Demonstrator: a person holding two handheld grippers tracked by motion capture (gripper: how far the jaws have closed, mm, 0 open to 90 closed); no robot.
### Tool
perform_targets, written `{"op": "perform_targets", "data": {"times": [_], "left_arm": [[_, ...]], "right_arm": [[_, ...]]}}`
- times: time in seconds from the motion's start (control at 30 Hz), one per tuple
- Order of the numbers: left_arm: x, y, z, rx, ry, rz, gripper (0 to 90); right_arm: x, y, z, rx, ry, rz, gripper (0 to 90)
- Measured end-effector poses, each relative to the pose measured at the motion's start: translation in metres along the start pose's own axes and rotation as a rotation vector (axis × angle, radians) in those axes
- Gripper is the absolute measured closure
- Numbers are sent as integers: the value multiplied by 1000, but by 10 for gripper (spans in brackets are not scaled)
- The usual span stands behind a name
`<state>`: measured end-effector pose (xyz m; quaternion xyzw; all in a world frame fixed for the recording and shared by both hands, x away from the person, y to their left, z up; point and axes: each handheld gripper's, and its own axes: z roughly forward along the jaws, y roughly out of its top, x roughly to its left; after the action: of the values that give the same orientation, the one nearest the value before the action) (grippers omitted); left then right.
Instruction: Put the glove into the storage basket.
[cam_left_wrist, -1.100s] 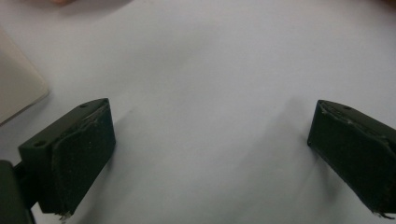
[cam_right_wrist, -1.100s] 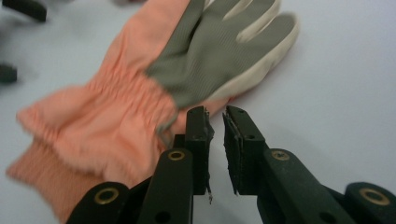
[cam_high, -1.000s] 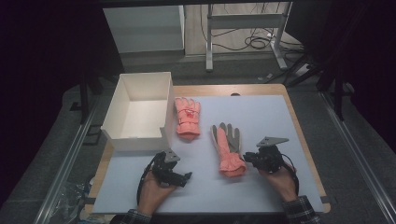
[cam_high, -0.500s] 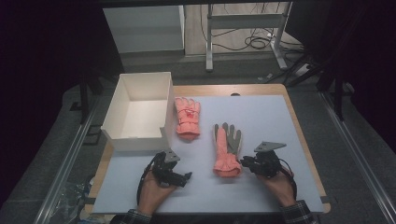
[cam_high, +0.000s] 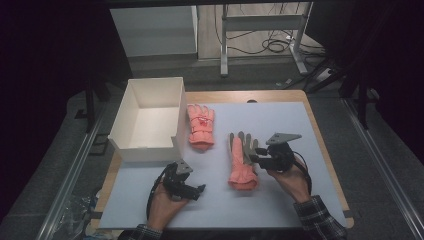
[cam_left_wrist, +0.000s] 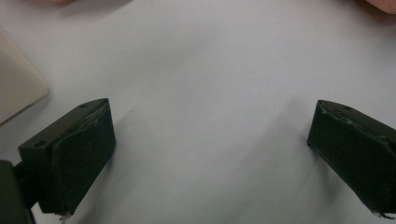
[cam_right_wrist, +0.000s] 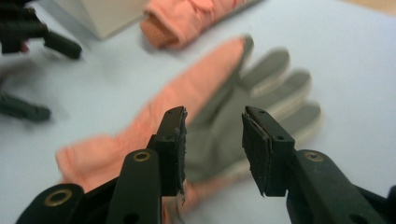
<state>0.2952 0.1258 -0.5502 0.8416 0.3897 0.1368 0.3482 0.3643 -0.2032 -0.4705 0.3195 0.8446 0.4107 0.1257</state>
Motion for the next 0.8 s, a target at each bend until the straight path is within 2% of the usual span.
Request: {"op": "perform_targets", "data": {"times": [0.1,0.17,0.2,0.33,0.4,0.43,0.53,0.57,0.6,0.67,0.7,0.8], "left_arm": [[0,0,0,0,1,3,10],[0,0,0,-2,1,2,10],[0,0,0,2,1,3,10],[0,0,0,2,2,6,11],[0,0,0,-1,0,3,11],[0,0,0,-1,0,3,11],[0,0,0,1,1,7,11],[0,0,0,1,1,7,12],[0,0,0,1,1,7,12],[0,0,0,2,1,8,12],[0,0,0,3,1,9,12],[0,0,0,1,1,8,12]], "right_arm": [[2,23,10,-9,17,-23,581],[2,30,13,-11,22,-29,578],[4,43,21,-10,31,-43,561],[6,58,31,-4,46,-52,543],[8,71,46,4,57,-64,532],[8,71,46,4,57,-64,532],[11,87,66,14,67,-91,533],[11,87,66,14,67,-91,533],[13,94,77,26,74,-99,538],[14,97,83,34,71,-106,543],[15,103,94,47,66,-124,558],[14,108,102,51,67,-123,571]]}}
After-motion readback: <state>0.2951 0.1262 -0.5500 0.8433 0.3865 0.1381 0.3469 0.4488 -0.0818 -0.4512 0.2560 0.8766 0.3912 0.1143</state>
